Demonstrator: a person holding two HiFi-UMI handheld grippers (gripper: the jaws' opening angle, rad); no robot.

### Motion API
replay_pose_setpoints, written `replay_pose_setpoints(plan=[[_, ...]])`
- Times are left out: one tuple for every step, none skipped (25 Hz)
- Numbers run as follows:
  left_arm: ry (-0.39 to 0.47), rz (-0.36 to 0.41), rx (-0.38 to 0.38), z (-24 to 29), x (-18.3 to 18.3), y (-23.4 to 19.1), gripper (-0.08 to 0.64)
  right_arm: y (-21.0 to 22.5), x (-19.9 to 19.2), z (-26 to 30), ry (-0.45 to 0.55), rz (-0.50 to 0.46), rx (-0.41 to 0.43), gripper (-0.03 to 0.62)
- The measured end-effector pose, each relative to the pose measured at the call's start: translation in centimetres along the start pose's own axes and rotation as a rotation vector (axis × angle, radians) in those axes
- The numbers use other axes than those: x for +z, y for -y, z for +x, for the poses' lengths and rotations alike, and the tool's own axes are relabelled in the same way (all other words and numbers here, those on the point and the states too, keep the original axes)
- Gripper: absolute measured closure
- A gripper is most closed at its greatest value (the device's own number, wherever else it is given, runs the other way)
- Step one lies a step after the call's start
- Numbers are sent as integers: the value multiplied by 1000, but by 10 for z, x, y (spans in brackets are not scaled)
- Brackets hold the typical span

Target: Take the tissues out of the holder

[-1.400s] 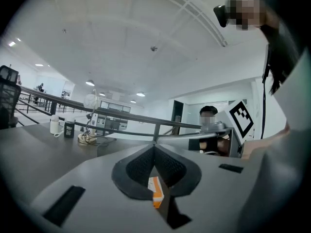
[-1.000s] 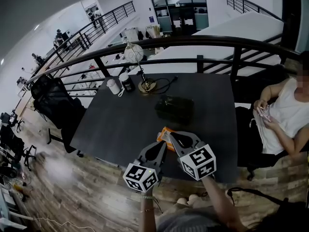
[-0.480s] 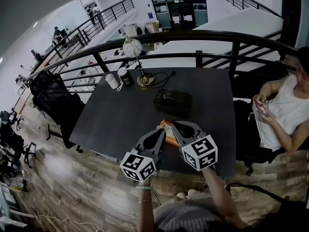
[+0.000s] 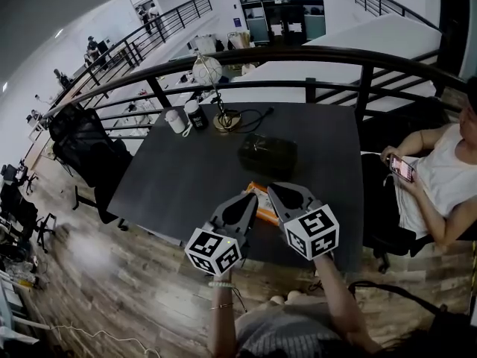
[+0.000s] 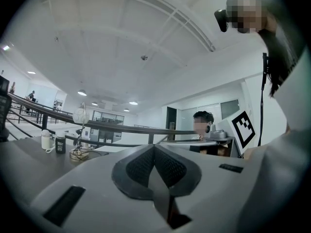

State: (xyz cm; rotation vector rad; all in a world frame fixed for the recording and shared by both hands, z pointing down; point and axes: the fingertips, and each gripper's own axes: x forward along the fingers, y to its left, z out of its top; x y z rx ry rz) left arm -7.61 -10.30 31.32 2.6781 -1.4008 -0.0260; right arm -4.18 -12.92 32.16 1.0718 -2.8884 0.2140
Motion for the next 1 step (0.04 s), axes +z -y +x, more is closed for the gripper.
replay_pose_setpoints(plan=[[-2, 0, -1, 1, 0, 1, 552, 1, 0, -1, 1, 1, 1, 580]])
